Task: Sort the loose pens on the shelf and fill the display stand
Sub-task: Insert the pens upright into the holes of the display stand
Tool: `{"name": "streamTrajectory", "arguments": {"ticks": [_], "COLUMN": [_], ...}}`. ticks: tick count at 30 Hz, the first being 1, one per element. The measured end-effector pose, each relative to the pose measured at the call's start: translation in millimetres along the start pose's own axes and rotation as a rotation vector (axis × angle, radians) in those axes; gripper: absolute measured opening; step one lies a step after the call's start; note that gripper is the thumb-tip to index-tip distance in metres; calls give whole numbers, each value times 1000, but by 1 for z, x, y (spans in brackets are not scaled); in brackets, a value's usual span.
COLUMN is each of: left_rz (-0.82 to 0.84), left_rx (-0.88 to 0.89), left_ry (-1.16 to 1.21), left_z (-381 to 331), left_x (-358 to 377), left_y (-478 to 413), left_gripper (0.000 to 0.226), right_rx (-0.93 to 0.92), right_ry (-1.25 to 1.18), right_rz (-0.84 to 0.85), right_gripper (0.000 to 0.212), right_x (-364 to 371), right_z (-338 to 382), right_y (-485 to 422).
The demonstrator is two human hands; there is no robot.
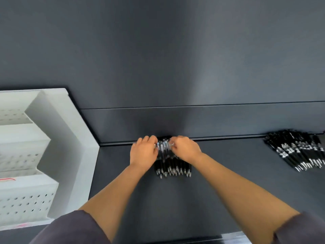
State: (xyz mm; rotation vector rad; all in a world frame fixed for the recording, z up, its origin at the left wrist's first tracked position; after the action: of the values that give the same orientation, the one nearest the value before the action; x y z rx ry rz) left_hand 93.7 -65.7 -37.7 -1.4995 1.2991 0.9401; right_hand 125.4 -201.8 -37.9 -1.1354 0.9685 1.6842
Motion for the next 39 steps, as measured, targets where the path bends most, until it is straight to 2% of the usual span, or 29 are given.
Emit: {"name": "streamTrajectory", "arguments": {"ticks": [2, 6, 14, 19, 23, 29, 32, 36, 39], "left_rz": [75, 166, 256, 208, 274, 314, 311, 223, 108], "left_rx": [-15, -94, -351, -267, -331, -389, -445, -445, -390], "left_ry": [2, 58, 321, 319, 392, 424, 473, 528, 754], "left_z": [-1, 3, 8, -1, 0, 2, -1, -9, -21], "left_x": [15, 34, 49, 50, 55, 62, 64, 51, 25], "left_y": [-2, -6, -20, -21, -22, -21, -17, -11, -5], "left_gripper": [25, 34, 37, 42, 35, 23, 12, 16, 7], "right_rx": [82, 217, 386, 397, 403, 393, 411, 345, 246], "right_ry": [-24, -34, -151, -218, -329, -452, -581, -701, -804], "right_rz": [24, -19, -1, 35, 56, -77, -114, -124, -130], "right_gripper": [23, 41, 35, 46, 42, 12, 26, 25, 20], "right_x": [8, 14, 17, 22, 27, 24, 21, 5, -12], "right_z": [0, 8, 0, -3, -8, -17, -26, -28, -19], "right_y": [-4, -14, -21, -22, -24, -21, -14, -4, 4]}}
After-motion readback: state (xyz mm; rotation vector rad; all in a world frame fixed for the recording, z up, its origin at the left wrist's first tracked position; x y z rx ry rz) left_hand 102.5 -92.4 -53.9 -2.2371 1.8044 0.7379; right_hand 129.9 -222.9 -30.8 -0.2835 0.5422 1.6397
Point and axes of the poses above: each hand's wrist, its own y-axis away from the middle knuckle, its own x-axis out of the palm, z = x × y, the point moved 7 cm from there along -y, towards the middle knuckle, and after that the axes turned 4 degrees about -z, right-handed, at the moved point
